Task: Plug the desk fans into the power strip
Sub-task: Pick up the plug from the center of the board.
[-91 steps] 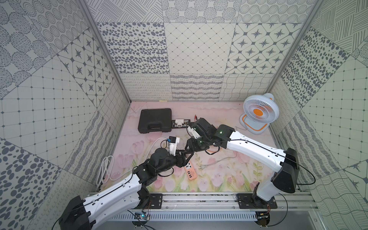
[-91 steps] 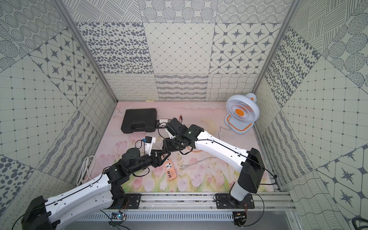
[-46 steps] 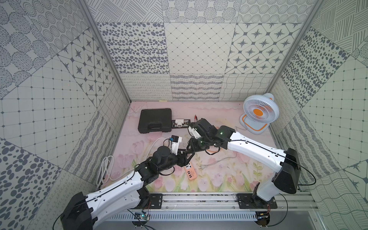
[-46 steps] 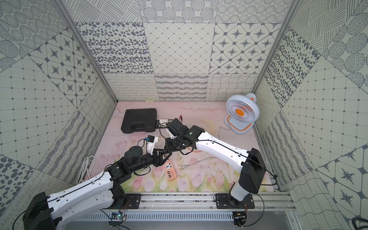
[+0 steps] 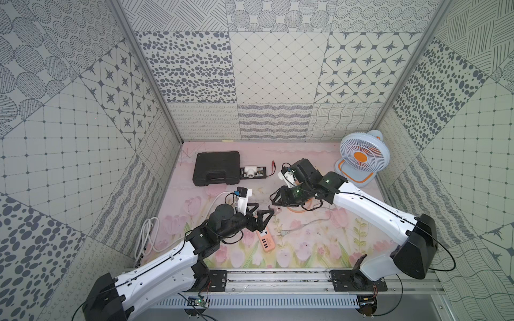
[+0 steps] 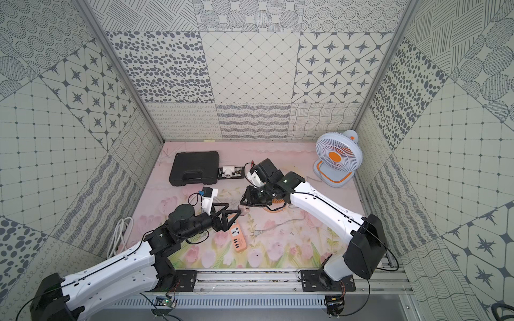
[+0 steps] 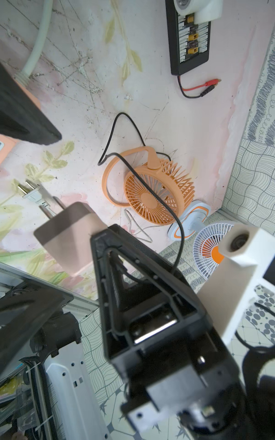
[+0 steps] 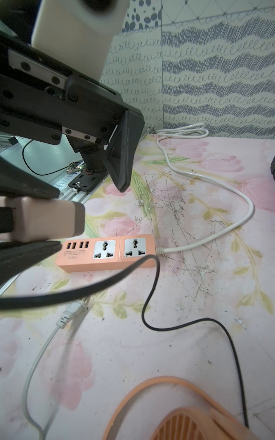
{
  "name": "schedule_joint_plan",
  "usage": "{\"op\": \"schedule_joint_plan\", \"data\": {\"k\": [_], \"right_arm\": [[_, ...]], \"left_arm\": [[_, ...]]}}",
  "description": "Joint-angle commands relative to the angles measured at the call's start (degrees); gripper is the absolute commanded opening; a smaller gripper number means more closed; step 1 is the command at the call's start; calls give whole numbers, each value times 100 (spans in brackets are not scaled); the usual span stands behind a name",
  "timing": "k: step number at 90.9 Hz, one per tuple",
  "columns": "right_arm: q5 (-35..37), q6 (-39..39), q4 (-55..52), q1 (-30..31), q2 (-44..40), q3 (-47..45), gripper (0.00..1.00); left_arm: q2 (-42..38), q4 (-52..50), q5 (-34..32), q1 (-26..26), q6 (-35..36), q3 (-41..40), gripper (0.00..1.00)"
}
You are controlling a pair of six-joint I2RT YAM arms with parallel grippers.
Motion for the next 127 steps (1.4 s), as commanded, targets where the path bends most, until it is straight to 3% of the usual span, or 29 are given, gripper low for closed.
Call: {"op": "schedule_joint_plan", "data": {"k": [1,20,39,55,67,85,93,103,111,113,118,120,122,127], "right_arm": [[-849,-29,280,-115,-355,-188,0],[-1497,-31,407,-229,-527,-332,0],[-1683,8,417,-311,-564,-451,0],[-1747,111,561,-361,-593,-641,0],[-1756,131,569,-402,-603,-674,0],[-1761,123,576,-412,-589,-652,0],[-1774,129,614,-419,-564,-685,0],[-1815,194,769,-413,-585,-770,0],[-1746,213,827,-413,-622,-801,0],[-1643,211,829,-401,-663,-804,4],[-1348,227,816,-351,-770,-812,31],[-1047,219,808,-308,-845,-825,50],[-742,214,796,-238,-918,-834,61],[402,185,707,91,-1116,-817,82]], "left_arm": [[86,286,690,-115,552,186,99],[612,955,1137,-520,1168,304,99],[899,1321,1043,-704,1591,292,97],[859,1045,940,-712,1732,332,83],[799,1128,852,-743,1773,239,80],[892,943,802,-799,1741,316,51],[871,905,726,-811,1675,269,46],[828,920,596,-820,1589,212,32],[837,837,349,-827,1488,239,8],[843,836,283,-819,1473,235,3],[838,916,62,-828,1415,164,0],[835,999,-28,-821,1387,115,0],[829,1083,-128,-820,1357,72,0],[813,1332,-379,-820,1211,-75,0]]}}
